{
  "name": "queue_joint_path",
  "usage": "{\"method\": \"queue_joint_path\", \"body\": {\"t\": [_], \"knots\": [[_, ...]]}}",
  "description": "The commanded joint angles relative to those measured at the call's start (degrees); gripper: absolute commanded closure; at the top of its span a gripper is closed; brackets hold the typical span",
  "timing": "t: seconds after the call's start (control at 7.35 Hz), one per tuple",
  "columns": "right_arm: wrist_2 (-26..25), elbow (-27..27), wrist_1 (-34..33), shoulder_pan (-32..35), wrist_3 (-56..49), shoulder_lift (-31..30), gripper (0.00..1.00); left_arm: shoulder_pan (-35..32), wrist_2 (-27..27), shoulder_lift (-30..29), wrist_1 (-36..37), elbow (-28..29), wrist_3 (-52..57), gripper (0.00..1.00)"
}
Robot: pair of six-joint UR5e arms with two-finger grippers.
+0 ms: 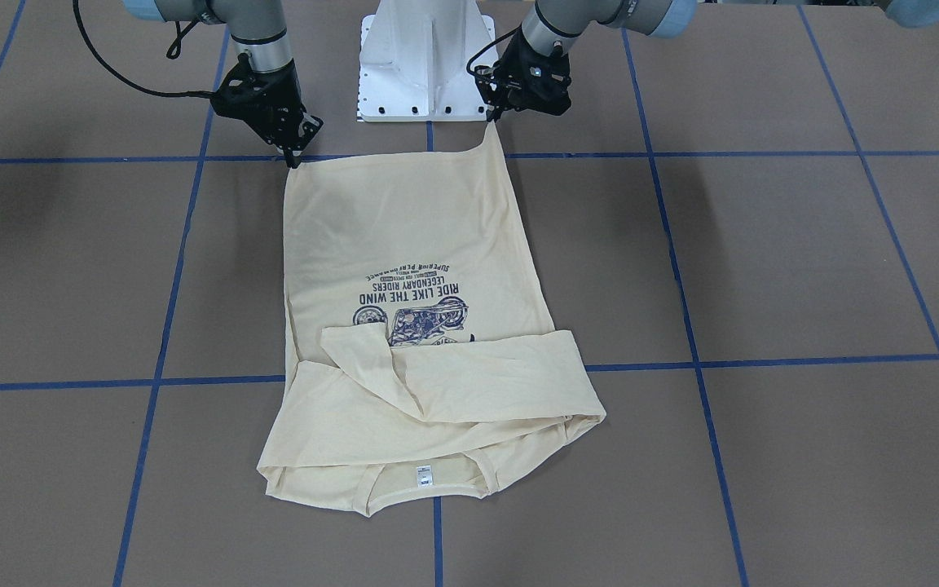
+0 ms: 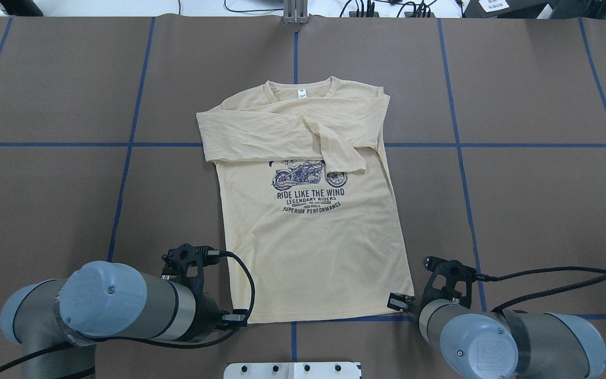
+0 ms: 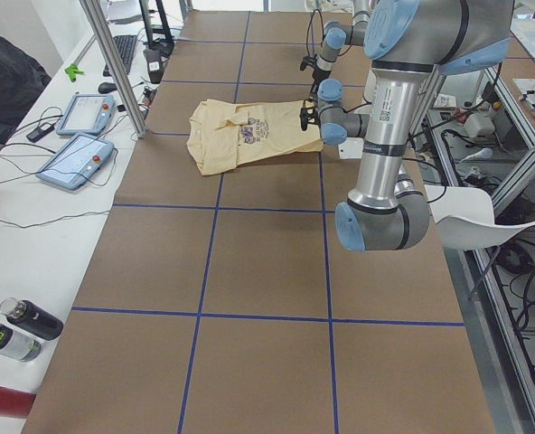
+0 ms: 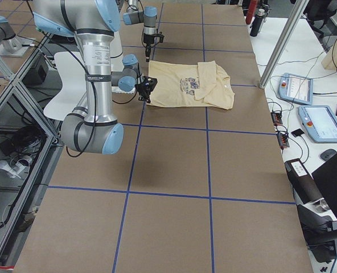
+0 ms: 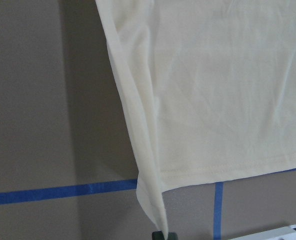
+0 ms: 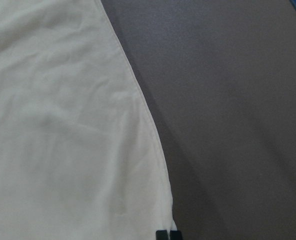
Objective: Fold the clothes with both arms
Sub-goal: 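Lift the hem with both grippers and pull it slightly toward the robot, then fold the hem with both grippers up over the shirt toward the collar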
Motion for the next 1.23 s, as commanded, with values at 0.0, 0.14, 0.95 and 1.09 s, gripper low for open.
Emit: {"method": "queue_joint_path", "body": {"t": [0.0,0.14,0.95,1.09], "knots": [[6.7,11.7,-5.9,4.4,0.1,0.2,1.00,-0.8,-4.1,0.7,0.6,-4.6,0.3,1.00],[16.2,16.9,-12.1,9.7,0.1,3.0,1.00,-1.5,-6.9,2.2,0.7,-7.9,0.4,1.00],[24.4,17.6,-27.9,14.9,-2.2,16.0,1.00,-15.2,-16.3,-2.2,18.7,-16.2,4.0,1.00],[20.8,12.1,-25.3,15.0,-3.3,17.1,1.00,-17.1,-12.6,-5.8,18.5,-8.6,6.3,1.00]]}}
